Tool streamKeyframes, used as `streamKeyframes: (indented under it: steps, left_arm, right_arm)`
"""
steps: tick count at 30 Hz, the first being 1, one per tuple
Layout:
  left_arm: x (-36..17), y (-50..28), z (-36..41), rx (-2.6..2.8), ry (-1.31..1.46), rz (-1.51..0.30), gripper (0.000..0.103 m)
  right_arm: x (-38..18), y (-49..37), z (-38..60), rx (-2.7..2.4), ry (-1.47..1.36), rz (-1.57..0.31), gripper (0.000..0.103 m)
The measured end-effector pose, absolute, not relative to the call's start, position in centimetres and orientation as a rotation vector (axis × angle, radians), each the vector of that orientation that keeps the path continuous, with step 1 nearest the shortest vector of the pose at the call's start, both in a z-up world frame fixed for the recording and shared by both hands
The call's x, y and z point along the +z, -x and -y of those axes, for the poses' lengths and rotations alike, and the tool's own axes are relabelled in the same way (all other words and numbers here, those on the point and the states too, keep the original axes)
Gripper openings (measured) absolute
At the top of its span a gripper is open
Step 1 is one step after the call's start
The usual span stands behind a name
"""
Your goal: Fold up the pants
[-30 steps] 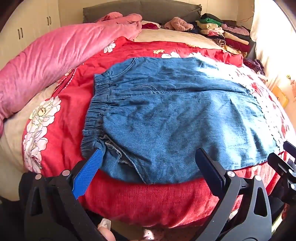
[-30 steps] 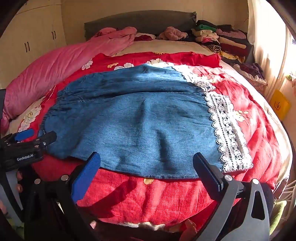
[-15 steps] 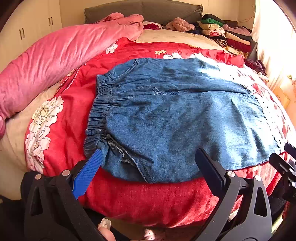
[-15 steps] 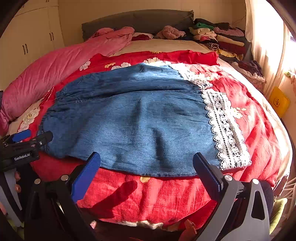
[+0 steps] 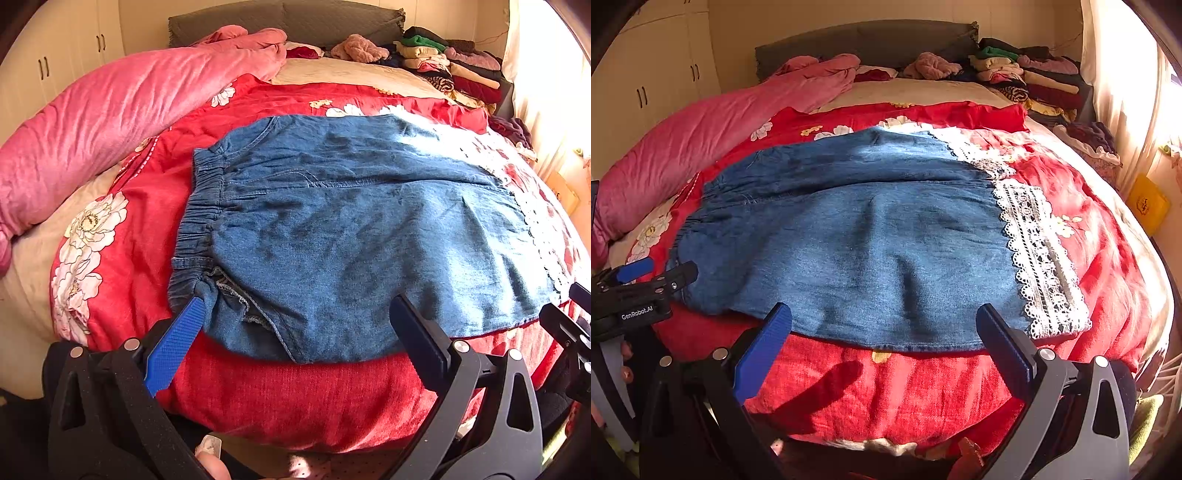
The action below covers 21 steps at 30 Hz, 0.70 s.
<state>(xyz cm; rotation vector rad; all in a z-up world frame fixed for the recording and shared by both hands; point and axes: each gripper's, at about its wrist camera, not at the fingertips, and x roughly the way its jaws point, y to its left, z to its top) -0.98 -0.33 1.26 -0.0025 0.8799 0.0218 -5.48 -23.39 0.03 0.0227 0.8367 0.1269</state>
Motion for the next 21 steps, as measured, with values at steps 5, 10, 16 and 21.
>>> streamKeyframes:
  steps: [5,10,16,21]
  left_arm:
    - [1.24,0.97,0.32,0.022,0.001,-0.878,0.095]
    - [1.24,0.96,0.15,0.025,0.0,-0.878,0.095]
    - [1.2,0.88,0.07,0.024,-0.001,-0.879,0.095]
    - [1.22,0.86,0.04,0.022,-0.001,-0.876,0.095]
  right_arm:
    - [0.01,5.49,23.4,0.128,-0.023,-0.836,0.099]
    - [0.02,5.48,23.33,0.129,-0.023,-0.836,0.099]
    - [0.16,5.51,23.22,0.13,-0.018,-0.833,0.099]
    - [0.29,5.42,22.99,0.131,-0.011,-0.829,0.099]
